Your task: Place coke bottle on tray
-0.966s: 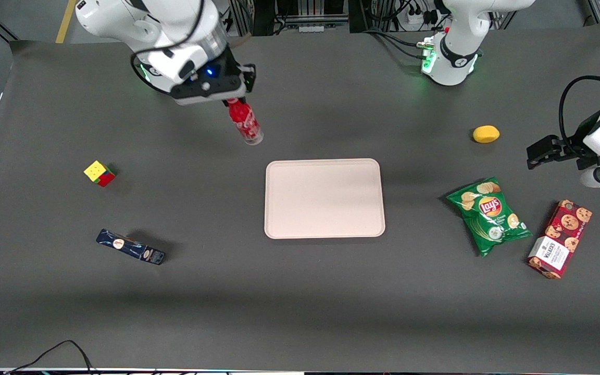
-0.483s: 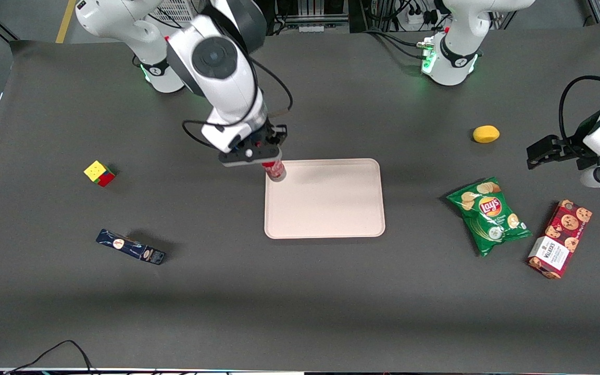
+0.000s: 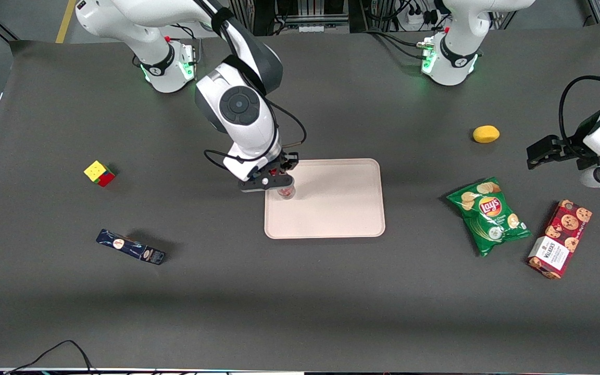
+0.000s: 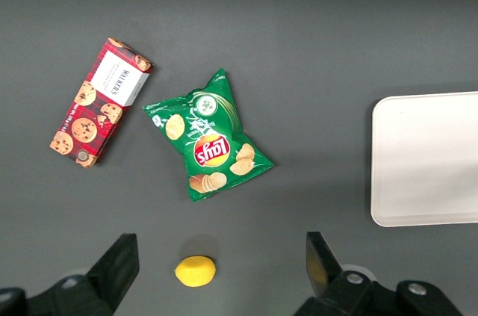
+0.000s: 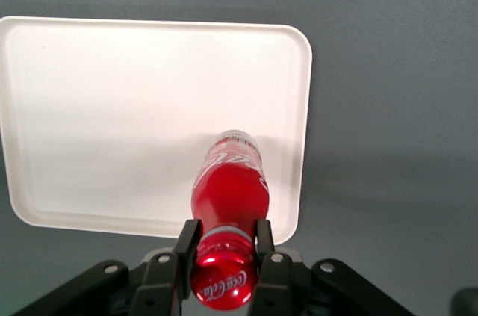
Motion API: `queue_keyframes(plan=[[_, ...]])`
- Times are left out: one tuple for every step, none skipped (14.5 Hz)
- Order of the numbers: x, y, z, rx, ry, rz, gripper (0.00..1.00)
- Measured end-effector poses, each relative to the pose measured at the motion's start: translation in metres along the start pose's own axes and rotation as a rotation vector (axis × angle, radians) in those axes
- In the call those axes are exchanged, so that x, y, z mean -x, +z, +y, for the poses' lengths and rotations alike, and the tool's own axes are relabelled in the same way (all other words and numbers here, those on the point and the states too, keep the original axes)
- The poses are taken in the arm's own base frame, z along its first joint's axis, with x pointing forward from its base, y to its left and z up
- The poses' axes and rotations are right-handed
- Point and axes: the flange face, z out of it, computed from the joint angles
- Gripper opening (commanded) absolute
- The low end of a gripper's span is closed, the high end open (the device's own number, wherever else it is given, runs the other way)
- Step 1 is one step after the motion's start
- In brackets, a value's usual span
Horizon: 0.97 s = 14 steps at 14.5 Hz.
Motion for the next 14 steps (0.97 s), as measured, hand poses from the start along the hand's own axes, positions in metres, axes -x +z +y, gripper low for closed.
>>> queue_keyframes(plan=[[-0.002, 0.007, 0.000, 0.002, 0.001, -0.002, 0.00], [-0.003, 0.015, 0.000, 0.009, 0.000, -0.005, 0.00], [-0.005, 0.023, 0.000, 0.016, -0.001, -0.008, 0.00], [-0.006, 0.030, 0.000, 0.021, -0.002, -0.010, 0.00], [-0.008, 0.035, 0.000, 0.025, -0.001, -0.012, 0.00], [-0.009, 0.040, 0.000, 0.029, -0.001, -0.016, 0.00], [-0.009, 0.044, 0.001, 0.032, 0.001, -0.020, 0.00], [-0.010, 0.048, 0.001, 0.034, 0.001, -0.022, 0.00], [-0.011, 0.050, 0.001, 0.035, 0.002, -0.023, 0.00], [-0.012, 0.052, 0.001, 0.036, 0.003, -0.024, 0.00], [-0.012, 0.054, 0.001, 0.035, 0.003, -0.023, 0.00], [-0.013, 0.055, 0.001, 0.035, 0.003, -0.023, 0.16], [-0.013, 0.056, 0.001, 0.035, 0.004, -0.022, 0.82], [-0.014, 0.055, 0.002, 0.035, 0.005, -0.021, 1.00]])
